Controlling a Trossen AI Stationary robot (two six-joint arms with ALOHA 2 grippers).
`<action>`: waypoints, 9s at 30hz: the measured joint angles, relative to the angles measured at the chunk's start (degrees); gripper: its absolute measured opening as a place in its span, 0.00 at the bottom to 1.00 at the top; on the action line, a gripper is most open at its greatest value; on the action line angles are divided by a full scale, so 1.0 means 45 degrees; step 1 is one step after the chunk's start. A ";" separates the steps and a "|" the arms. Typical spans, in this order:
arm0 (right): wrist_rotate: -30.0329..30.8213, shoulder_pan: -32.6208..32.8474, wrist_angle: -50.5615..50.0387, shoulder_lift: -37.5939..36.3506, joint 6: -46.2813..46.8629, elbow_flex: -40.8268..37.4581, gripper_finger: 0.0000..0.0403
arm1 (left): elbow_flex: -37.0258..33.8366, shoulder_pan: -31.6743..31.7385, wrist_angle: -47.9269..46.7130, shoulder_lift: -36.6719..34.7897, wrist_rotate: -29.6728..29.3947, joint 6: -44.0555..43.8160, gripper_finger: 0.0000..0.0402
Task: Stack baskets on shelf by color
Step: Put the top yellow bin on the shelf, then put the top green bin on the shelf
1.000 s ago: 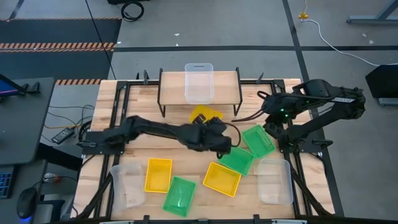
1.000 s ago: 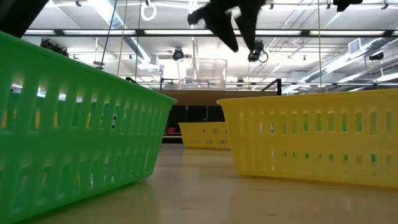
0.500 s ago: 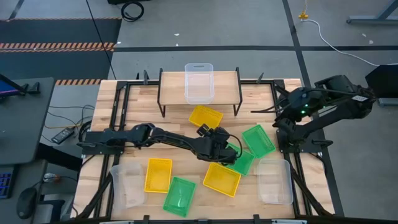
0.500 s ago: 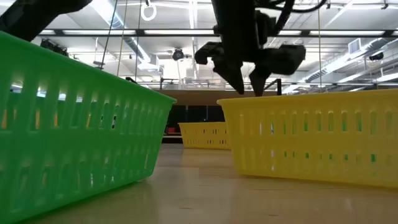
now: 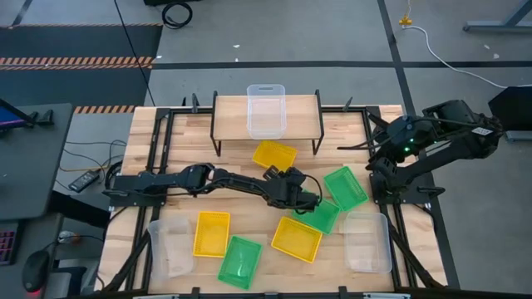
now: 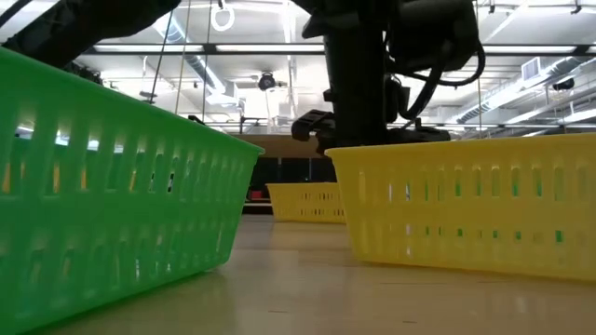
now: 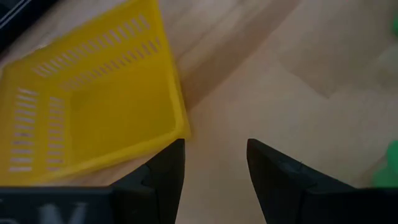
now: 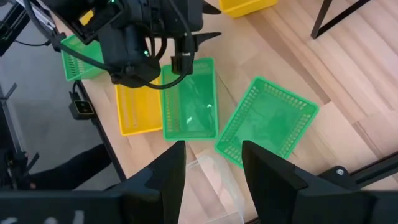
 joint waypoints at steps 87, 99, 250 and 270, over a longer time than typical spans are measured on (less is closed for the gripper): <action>0.0586 -0.0004 0.0095 -0.0135 -0.1851 0.0000 0.41 | 0.1137 -0.1161 -0.5299 -0.4154 0.4370 0.1166 0.03; 0.0826 -0.0005 0.0388 -0.0282 -0.1953 0.0000 0.41 | 0.1137 -0.2356 -0.6144 -0.6721 0.4201 0.2662 0.03; -0.2039 0.0015 0.0962 0.1234 -0.3254 -0.4334 0.41 | -0.1926 0.5809 -0.4562 -1.3612 0.5322 1.1830 0.16; -0.1286 -0.0845 0.8258 0.1910 -0.0290 -0.9884 0.42 | -0.0831 0.2794 -0.4199 -1.3551 0.5294 0.8954 0.14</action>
